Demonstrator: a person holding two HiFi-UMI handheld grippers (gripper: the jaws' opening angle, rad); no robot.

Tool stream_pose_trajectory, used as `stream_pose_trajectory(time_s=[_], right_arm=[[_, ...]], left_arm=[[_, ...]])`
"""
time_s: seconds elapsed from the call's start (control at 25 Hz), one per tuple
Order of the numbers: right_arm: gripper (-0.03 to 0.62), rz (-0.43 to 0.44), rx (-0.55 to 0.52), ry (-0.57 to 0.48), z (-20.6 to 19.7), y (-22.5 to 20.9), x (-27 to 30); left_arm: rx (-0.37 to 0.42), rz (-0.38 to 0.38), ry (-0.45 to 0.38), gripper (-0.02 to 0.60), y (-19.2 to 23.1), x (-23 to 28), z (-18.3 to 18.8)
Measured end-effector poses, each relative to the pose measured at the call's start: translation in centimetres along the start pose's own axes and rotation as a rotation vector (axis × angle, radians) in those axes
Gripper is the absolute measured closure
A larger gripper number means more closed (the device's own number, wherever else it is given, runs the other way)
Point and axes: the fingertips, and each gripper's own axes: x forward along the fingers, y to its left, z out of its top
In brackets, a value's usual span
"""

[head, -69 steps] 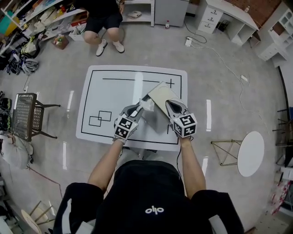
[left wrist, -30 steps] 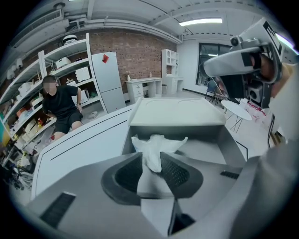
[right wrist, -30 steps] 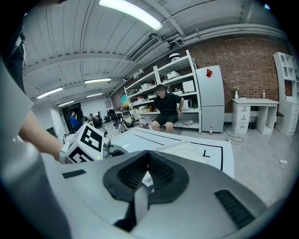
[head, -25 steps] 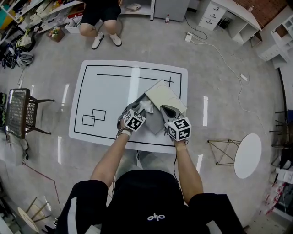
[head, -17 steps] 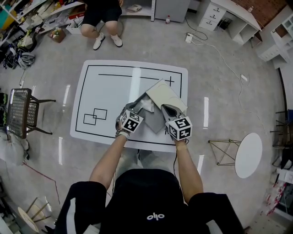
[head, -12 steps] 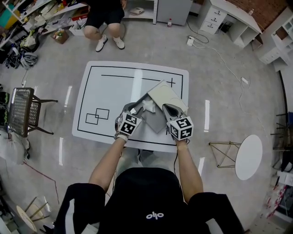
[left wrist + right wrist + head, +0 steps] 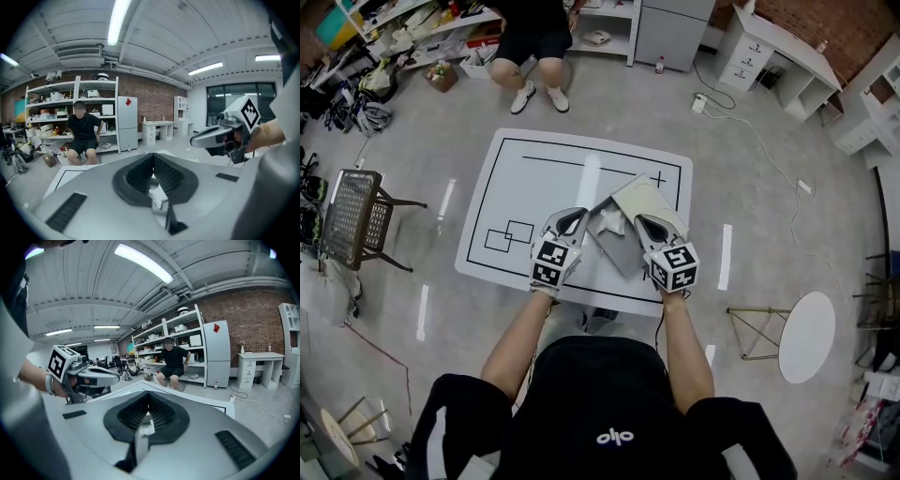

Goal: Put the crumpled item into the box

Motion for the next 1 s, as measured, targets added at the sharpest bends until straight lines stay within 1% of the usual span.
stream_pose_trajectory(time_s=[0.28, 0.48, 0.8, 1.0], right_arm=[[0.585, 0.028, -0.019, 0.002, 0.2, 1.6, -0.9], [0.585, 0.037, -0.026, 0.005, 0.3, 2.2, -0.9], [0.585, 0.048, -0.041, 0.007, 0.3, 2.7, -0.8], [0.585, 0.052, -0.040, 0.009, 0.3, 2.9, -0.8]], left_arm=[[-0.021, 0.002, -0.079, 0.575, 0.2, -2.8, 2.4], [-0.017, 0.006, -0.111, 0.574, 0.3, -4.1, 3.1], [-0.019, 0.009, -0.120, 0.575, 0.0, -4.9, 2.6], [-0.025, 0.013, -0.110, 0.575, 0.1, -5.3, 2.4]])
